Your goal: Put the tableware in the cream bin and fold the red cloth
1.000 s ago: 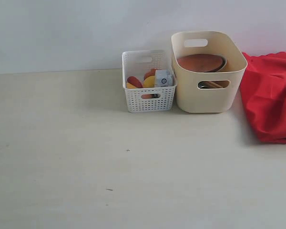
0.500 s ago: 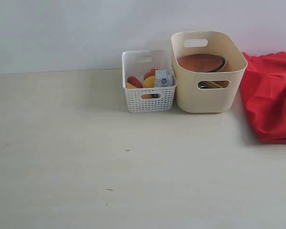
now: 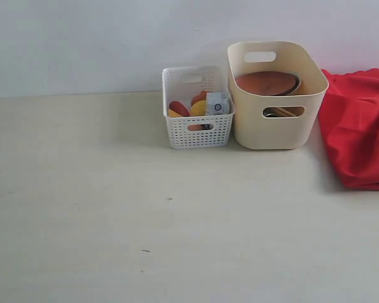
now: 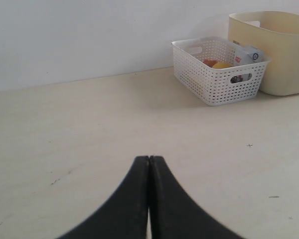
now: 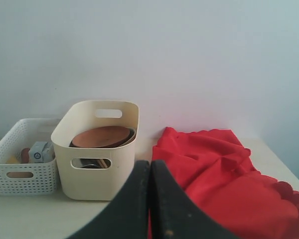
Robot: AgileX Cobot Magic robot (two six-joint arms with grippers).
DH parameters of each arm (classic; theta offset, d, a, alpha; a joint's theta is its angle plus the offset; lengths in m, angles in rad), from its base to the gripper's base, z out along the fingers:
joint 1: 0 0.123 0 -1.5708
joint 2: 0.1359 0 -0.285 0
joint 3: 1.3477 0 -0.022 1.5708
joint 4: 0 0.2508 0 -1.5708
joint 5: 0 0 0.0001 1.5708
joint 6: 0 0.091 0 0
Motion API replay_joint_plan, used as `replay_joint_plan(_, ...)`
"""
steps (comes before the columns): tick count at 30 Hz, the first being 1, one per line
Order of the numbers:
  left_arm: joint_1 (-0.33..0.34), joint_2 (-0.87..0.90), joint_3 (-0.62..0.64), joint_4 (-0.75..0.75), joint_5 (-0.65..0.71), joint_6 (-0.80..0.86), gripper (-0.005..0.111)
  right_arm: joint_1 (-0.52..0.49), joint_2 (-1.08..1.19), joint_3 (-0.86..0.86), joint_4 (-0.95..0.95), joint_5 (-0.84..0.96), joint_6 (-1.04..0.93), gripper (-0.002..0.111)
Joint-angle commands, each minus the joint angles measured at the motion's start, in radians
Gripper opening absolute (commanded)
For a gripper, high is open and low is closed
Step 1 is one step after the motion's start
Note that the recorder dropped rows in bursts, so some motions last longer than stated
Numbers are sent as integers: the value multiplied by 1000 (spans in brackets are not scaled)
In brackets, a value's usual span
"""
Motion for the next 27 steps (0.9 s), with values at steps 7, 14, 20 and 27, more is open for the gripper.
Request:
replay_joint_plan(7, 3, -6, 3, -1, -11, 4, 0, 105, -4, 7, -4, -7, -6, 0)
replay_joint_plan(14, 3, -6, 3, -1, -11, 4, 0, 167, -25, 100, -1, -66, -2, 0)
replay_joint_plan(20, 3, -6, 3, -1, -11, 4, 0, 172, -69, 236, 5, -151, 28, 0)
replay_joint_plan(27, 3, -6, 3, -1, -11, 4, 0, 172, -78, 326, -16, -215, 28, 0)
